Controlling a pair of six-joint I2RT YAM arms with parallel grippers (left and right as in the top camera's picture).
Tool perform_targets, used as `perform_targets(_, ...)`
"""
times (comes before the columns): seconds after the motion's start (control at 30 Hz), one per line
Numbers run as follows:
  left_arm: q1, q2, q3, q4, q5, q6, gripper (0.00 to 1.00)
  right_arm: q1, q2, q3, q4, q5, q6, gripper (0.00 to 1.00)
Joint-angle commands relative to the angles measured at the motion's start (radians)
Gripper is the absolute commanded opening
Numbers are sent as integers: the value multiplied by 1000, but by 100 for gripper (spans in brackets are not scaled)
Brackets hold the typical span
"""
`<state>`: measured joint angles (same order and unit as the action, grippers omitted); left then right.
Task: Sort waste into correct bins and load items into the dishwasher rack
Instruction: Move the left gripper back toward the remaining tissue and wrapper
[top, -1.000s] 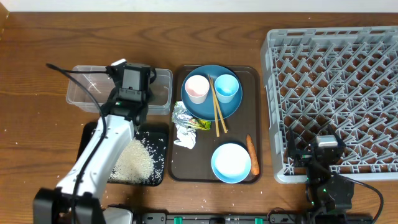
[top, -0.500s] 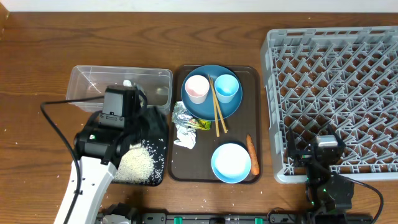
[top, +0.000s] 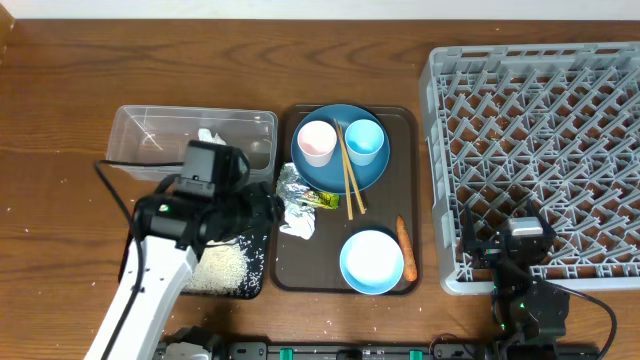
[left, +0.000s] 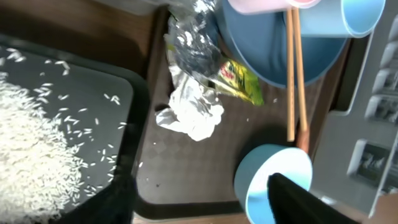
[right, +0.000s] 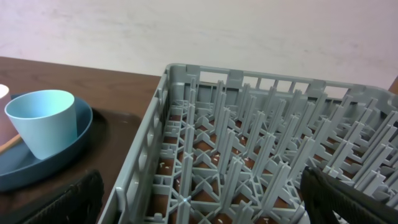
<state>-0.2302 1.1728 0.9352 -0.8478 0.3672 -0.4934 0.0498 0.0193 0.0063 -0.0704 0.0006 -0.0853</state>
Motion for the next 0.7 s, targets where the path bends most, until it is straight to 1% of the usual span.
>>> perform_targets(0.0, -22, 42, -11, 1, 6, 6, 77, -11, 1, -1, -4, 10, -6, 99)
perform_targets(0.1, -33, 85, -11, 1, 7, 5, 87, -11, 1, -1, -4, 10, -6, 99)
perform_targets(0.17, -38, 118, -11, 1, 10, -2, 87, -11, 1, -1, -4, 10, -6, 99)
perform_targets(0.3, -53, 174, -11, 1, 41, -1, 91, -11, 1, -1, -4, 10, -6, 99)
perform_targets(0.4, -74, 179, -11, 6, 44, 4, 91, -11, 1, -1, -4, 10, -6, 99)
perform_targets(0.47, -95, 179, -11, 20, 44, 12, 74, -11, 1, -1, -4, 10, -6, 99)
perform_targets(0.5, -106, 179, -11, 27, 43, 15, 62, -11, 1, -1, -4, 10, -6, 99)
perform_targets(0.57, -131, 179, -11, 46, 41, 15, 51, -11, 1, -1, -4, 10, -6, 99)
perform_targets(0.67, -169, 179, -11, 74, 40, 15, 51, -11, 1, -1, -4, 10, -6, 99)
